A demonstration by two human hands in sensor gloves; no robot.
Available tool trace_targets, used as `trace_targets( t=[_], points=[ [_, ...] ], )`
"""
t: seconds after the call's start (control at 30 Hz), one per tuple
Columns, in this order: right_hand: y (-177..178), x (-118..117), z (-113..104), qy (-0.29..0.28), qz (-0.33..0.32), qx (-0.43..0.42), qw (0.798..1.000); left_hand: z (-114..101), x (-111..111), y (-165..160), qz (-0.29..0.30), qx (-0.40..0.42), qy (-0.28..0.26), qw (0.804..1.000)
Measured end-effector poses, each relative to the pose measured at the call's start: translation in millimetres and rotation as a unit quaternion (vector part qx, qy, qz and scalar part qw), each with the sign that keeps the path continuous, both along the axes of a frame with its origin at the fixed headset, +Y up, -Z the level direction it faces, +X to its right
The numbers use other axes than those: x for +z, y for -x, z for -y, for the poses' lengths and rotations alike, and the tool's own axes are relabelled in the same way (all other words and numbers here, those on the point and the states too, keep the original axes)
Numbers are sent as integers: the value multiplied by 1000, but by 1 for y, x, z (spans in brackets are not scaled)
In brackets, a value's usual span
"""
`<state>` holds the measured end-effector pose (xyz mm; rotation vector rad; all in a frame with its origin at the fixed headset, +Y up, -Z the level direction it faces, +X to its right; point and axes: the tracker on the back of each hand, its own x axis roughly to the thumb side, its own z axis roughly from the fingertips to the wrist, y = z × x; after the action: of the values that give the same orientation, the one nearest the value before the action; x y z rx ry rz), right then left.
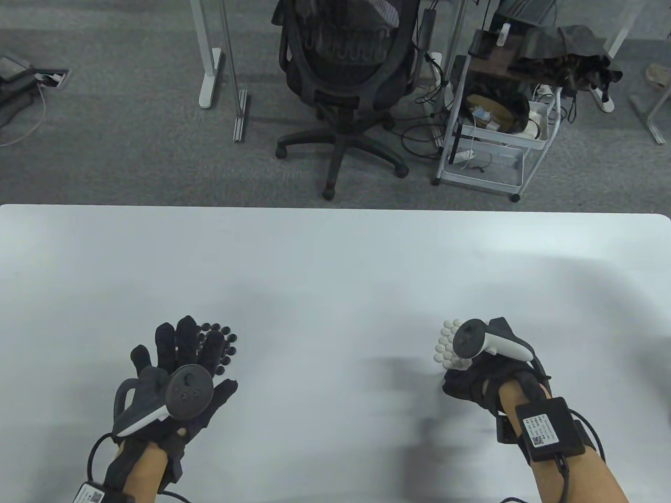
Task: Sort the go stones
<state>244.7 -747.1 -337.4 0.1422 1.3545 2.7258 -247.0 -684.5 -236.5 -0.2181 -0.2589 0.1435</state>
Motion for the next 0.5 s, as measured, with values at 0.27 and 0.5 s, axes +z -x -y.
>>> trace_targets(
  t=[0.27,0.5],
  points=[
    [-5,-5,0,-7,13,-13,1000,0,0,-2,0,-5,4,1000],
    [12,4,-40,-69,-20,-83,994,0,0,-3,2,-5,1,1000]
  ],
)
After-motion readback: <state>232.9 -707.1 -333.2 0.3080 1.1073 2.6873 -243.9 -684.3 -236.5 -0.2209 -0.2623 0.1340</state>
